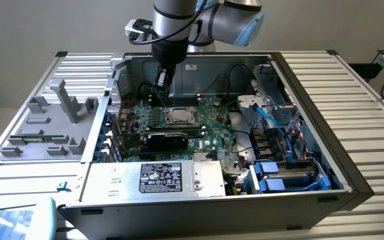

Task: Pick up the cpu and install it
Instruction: 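Install the first cpu locking lever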

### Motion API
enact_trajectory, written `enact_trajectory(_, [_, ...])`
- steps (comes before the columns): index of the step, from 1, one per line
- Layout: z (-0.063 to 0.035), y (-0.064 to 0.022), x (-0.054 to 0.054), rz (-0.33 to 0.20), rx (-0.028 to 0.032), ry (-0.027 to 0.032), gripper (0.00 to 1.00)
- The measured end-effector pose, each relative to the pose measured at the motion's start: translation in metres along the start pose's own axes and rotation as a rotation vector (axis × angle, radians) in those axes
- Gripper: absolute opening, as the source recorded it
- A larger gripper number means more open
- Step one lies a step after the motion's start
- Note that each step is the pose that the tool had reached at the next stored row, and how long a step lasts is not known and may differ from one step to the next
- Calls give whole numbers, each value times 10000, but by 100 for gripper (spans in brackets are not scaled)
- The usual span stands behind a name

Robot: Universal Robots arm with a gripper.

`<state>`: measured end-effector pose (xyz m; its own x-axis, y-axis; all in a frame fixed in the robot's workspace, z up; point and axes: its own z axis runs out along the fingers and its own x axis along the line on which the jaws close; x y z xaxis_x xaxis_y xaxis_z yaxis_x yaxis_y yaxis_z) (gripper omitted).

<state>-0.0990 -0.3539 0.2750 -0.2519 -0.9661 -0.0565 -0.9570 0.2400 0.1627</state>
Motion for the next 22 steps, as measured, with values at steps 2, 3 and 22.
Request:
enact_trajectory(2, [0,0,0,0,0,0,12])
enact_trajectory(3, [0,0,0,0,0,0,12])
enact_trajectory(22, [59,380,73,-46,586,-101,12])
